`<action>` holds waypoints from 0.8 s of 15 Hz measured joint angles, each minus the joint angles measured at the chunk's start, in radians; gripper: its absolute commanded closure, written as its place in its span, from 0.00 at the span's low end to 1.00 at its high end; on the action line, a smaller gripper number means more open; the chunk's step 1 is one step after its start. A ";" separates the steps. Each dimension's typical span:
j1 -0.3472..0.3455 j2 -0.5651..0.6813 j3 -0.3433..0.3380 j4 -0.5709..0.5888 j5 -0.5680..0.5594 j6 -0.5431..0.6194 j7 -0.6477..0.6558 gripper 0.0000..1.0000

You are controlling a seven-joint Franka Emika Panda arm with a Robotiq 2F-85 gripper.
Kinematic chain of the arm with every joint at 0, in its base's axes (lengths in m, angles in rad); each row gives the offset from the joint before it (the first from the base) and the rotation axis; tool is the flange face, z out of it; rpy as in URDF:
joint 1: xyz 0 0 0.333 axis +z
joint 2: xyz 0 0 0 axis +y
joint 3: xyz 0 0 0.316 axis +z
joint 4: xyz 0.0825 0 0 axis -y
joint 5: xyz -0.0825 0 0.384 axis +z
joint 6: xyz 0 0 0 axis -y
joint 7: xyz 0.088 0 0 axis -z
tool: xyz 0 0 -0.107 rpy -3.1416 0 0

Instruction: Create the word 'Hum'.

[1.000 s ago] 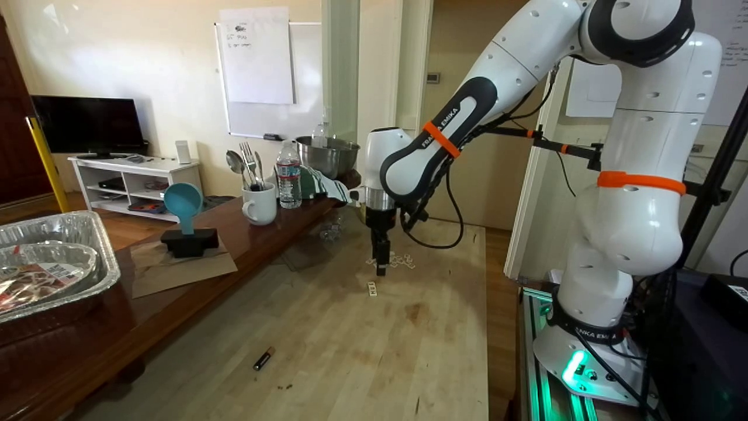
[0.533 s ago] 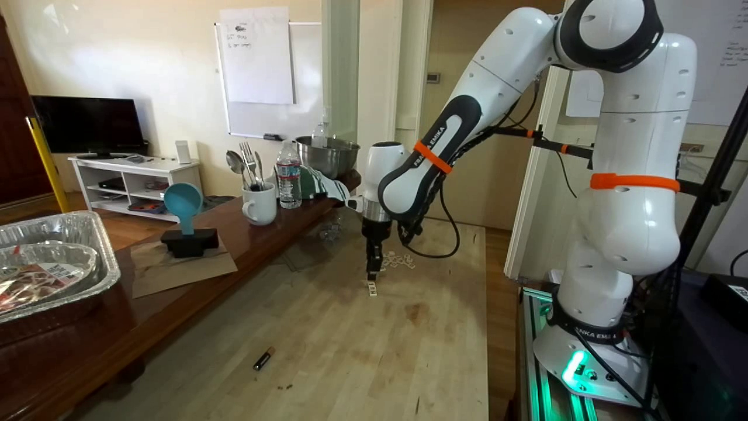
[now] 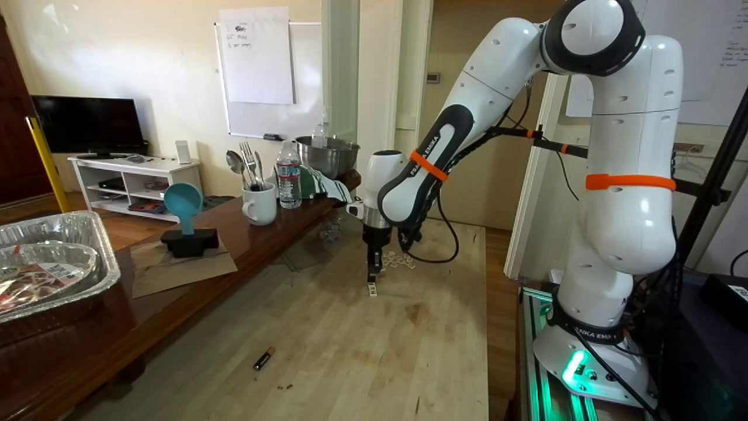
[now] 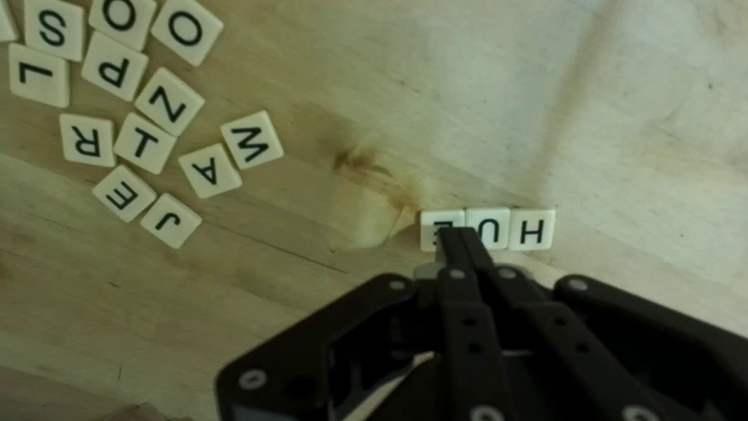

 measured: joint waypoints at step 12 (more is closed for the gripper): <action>-0.046 0.032 0.035 0.004 -0.001 0.025 -0.036 1.00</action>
